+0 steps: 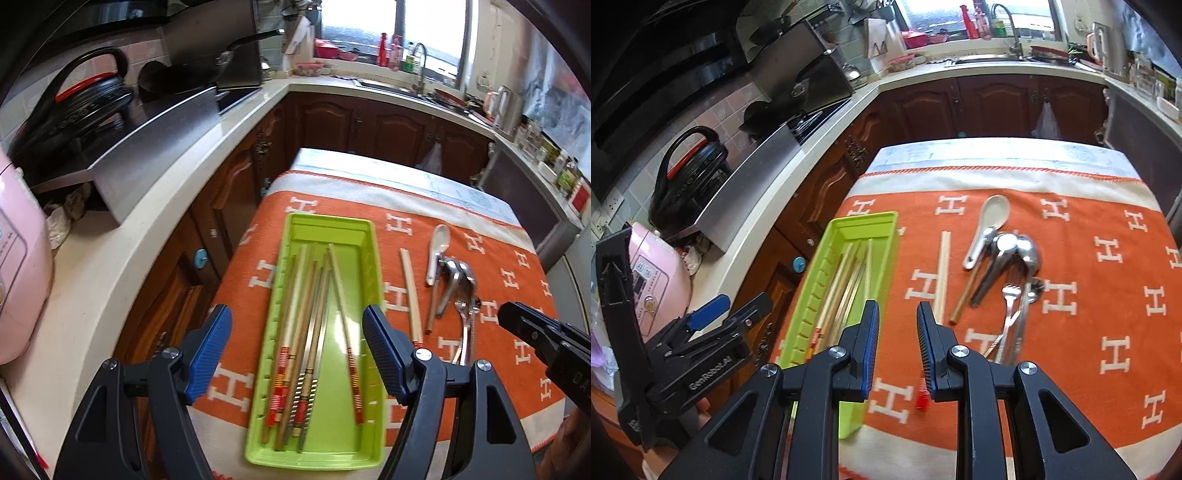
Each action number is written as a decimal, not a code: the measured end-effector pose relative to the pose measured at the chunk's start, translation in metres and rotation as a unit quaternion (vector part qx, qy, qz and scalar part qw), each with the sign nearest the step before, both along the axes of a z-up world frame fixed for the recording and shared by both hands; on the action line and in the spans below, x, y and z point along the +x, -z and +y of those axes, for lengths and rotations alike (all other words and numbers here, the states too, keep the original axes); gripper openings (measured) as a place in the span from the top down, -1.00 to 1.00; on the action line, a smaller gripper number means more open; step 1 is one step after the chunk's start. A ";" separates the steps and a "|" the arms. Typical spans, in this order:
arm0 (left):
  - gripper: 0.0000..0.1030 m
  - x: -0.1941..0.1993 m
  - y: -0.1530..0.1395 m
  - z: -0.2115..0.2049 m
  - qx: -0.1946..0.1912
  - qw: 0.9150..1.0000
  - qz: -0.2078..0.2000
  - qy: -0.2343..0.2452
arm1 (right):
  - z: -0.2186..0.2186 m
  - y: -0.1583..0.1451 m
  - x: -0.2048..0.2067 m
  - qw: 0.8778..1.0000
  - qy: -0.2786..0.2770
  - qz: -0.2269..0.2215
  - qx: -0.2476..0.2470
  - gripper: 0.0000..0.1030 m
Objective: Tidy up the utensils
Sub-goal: 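Move both open tools back over the remaining utensils, then close the left tool on a red-banded white chopstick and lift it, then lower the chopstick into the tray and open the left tool while the right tool grasps another red-banded chopstick, then carry the red-banded chopstick into the green tray and open the right tool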
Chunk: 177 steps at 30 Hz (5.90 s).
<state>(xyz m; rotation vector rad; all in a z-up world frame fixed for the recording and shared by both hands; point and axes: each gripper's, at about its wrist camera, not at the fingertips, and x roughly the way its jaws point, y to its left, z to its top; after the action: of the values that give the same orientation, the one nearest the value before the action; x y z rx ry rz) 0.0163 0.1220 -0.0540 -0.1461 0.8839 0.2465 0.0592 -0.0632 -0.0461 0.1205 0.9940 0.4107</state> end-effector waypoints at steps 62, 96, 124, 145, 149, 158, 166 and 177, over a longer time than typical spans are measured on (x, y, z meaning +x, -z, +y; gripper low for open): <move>0.78 0.122 0.134 -0.135 -0.014 0.970 0.166 0.179 | -0.108 0.131 0.059 0.992 0.059 0.097 0.048 0.40; 0.93 0.086 0.112 -0.105 -0.123 0.970 0.140 0.156 | -0.103 0.130 0.048 0.992 0.051 0.100 0.051 0.40; 0.75 0.036 0.060 0.009 -0.047 0.994 0.075 0.061 | -0.007 0.141 0.032 0.992 0.013 0.124 0.005 0.40; -0.19 0.025 0.066 0.036 -0.030 0.998 0.052 0.007 | 0.049 0.161 0.029 0.989 0.019 0.044 -0.141 0.53; -0.21 0.024 0.064 0.036 -0.029 0.998 0.047 0.007 | 0.049 0.162 0.026 0.986 0.024 0.028 -0.164 0.85; -0.30 0.023 0.063 0.041 -0.046 0.997 0.055 -0.002 | 0.016 0.146 0.026 0.995 0.051 0.065 -0.061 0.90; -0.32 0.023 0.063 0.046 -0.052 0.997 0.057 -0.012 | -0.001 0.097 0.025 0.996 0.053 0.069 0.036 0.90; -0.41 0.022 0.047 0.056 -0.001 0.999 0.041 -0.035 | 0.050 0.043 0.021 0.995 -0.017 0.082 0.052 0.90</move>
<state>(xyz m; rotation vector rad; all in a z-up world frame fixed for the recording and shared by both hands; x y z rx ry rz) 0.0381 0.1777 -0.1006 -0.1698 0.9618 0.3198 0.0801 -0.0131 -0.0887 0.2342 1.1386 0.4898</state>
